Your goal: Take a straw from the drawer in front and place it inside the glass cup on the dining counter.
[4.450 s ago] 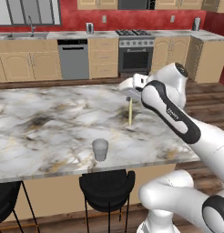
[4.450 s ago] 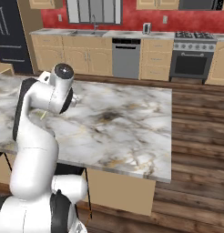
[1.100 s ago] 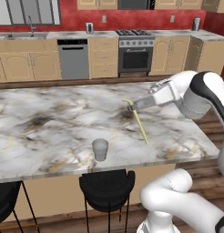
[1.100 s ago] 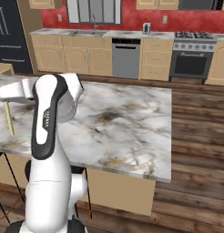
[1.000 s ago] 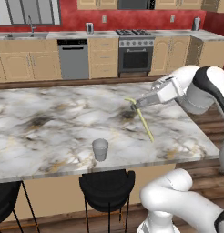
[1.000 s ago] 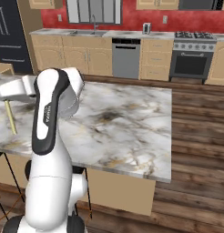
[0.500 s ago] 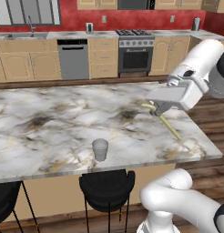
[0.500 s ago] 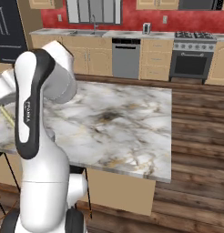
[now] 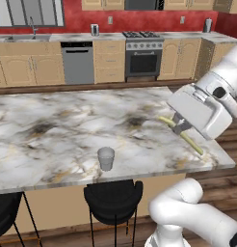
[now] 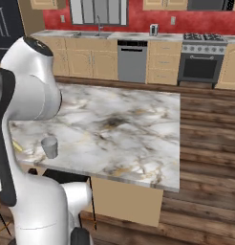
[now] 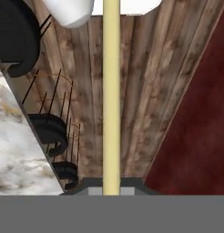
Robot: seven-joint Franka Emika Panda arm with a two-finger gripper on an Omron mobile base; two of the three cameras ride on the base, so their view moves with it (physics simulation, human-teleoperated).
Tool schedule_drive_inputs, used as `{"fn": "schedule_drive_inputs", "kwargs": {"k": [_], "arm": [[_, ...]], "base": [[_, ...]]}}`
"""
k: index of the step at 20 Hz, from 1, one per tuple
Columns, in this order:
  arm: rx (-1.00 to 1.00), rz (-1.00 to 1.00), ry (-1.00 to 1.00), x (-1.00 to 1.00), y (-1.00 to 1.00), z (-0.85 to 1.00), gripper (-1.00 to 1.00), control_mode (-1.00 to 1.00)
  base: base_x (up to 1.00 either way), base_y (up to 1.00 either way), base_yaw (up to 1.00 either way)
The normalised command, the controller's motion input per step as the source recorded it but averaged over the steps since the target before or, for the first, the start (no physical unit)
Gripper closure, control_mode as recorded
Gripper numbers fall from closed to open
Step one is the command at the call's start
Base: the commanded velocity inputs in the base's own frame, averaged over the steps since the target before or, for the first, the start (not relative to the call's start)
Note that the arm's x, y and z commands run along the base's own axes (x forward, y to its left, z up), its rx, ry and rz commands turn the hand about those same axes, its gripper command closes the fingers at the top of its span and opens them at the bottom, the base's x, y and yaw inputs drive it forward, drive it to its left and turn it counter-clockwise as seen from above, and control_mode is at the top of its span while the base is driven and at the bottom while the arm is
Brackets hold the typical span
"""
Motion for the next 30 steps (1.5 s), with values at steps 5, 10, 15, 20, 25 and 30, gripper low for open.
{"fn": "schedule_drive_inputs", "kwargs": {"k": [5, 10, 15, 20, 25, 30], "arm": [[0.38, 0.25, -0.23, 0.95, -0.13, -0.14, 1.00, -1.00], [0.29, 0.13, -0.22, 0.77, 0.12, -0.20, 1.00, -1.00], [-0.02, -0.21, -0.36, 0.24, 0.76, -0.16, 1.00, -1.00], [-0.14, -0.44, -0.34, 0.44, 0.79, -0.03, 1.00, -1.00], [-0.16, -0.51, -0.29, 0.69, 0.49, -0.08, 1.00, -1.00], [-0.14, -0.55, -0.28, 0.69, 0.27, -0.18, 1.00, -1.00]], "base": [[0.00, 0.00, 0.00], [0.00, 0.00, 0.00], [0.00, 0.00, 0.00], [0.00, 0.00, 0.00], [0.00, 0.00, 0.00], [0.00, 0.00, 0.00]]}}
